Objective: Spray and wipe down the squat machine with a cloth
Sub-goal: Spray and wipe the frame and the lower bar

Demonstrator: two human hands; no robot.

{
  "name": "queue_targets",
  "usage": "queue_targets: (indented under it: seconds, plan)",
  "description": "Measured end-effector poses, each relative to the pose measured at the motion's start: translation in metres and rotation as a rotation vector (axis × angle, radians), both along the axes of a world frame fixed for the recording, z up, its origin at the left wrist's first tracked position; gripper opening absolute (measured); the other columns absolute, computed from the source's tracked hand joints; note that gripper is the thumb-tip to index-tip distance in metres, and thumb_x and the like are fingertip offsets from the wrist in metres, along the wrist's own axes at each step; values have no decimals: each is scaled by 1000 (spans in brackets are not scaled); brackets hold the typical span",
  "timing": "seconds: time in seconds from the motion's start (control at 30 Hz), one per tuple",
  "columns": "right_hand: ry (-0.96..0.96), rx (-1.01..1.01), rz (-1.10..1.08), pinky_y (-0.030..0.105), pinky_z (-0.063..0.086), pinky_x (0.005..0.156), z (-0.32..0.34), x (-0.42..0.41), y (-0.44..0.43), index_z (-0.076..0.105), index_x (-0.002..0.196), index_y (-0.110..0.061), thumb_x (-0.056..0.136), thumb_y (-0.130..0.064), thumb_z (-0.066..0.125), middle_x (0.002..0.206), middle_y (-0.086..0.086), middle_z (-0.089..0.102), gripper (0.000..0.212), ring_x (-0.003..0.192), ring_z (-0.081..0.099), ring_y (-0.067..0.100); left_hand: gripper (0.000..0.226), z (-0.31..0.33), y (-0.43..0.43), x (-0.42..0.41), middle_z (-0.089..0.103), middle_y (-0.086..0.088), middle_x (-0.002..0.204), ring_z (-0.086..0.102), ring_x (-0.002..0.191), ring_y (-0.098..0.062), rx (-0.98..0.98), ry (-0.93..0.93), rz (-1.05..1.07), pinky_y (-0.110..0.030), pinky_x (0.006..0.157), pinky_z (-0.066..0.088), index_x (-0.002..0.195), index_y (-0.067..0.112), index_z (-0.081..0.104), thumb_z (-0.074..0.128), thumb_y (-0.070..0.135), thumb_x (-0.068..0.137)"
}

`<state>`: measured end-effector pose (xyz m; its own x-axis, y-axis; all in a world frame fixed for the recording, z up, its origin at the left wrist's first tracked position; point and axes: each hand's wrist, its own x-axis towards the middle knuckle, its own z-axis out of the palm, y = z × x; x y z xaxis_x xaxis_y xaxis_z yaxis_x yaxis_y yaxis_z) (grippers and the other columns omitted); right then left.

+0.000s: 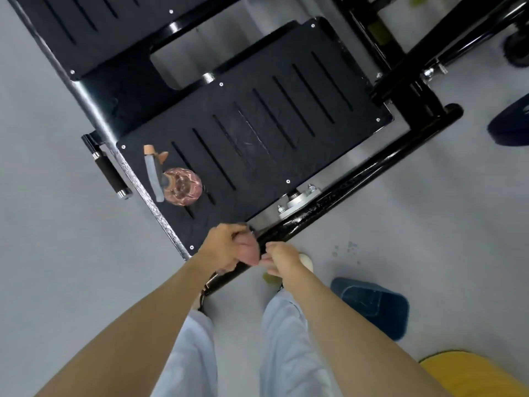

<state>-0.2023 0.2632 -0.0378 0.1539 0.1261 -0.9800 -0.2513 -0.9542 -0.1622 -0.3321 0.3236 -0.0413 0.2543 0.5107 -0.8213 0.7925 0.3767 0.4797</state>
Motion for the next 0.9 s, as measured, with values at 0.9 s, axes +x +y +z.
queue_targets:
  seconds: [0.9]
  plan:
    - [-118,259,-120,32,46,73,64,-38,78,42,132,-14,88,-1,53,113,5,53,47,92,54,19,29,50,98,-49,61,-13,108,53,80,-20,334,206,672,-22,52,33,111,6,58,59,28,91]
